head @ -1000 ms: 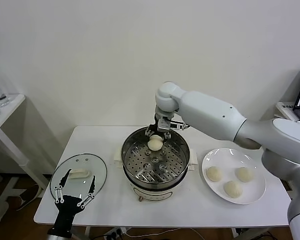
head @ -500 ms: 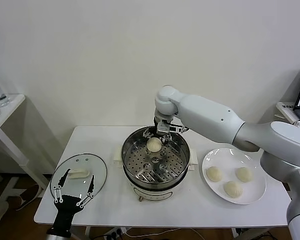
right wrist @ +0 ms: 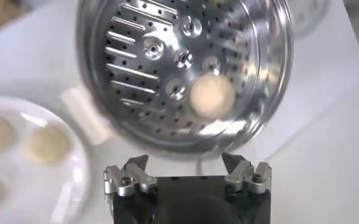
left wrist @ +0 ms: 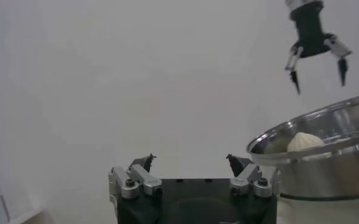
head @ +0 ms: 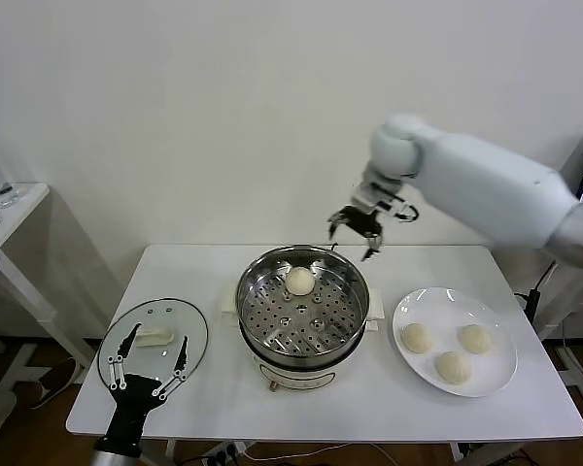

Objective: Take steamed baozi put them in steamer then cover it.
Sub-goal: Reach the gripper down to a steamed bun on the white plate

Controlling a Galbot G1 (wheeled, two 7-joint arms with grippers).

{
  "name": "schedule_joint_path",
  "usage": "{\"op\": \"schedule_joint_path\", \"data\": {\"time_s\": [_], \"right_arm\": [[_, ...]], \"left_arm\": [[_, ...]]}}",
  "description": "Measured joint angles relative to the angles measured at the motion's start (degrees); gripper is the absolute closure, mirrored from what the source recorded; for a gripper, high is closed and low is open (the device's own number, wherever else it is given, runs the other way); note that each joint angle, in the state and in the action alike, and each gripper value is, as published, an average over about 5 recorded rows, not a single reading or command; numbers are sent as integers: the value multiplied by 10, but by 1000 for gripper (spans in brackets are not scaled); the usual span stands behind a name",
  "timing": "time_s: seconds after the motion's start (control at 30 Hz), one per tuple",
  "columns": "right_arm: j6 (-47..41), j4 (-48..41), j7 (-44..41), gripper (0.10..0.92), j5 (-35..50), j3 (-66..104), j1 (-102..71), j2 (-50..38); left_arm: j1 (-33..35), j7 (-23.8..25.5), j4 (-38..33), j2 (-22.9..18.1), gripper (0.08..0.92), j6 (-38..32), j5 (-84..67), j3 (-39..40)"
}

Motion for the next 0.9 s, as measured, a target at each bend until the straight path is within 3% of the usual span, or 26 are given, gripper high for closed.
{"op": "schedule_joint_path", "data": {"time_s": [0.33, 0.9], "right_arm": [[-90, 12, 56, 203, 68, -51, -52, -92], [-136, -15, 106, 203, 52, 1, -184, -115]], "left_arm": [[-4, -1, 9, -5, 177, 2, -2, 3], [0, -5, 24, -8, 177, 2, -2, -4]]}}
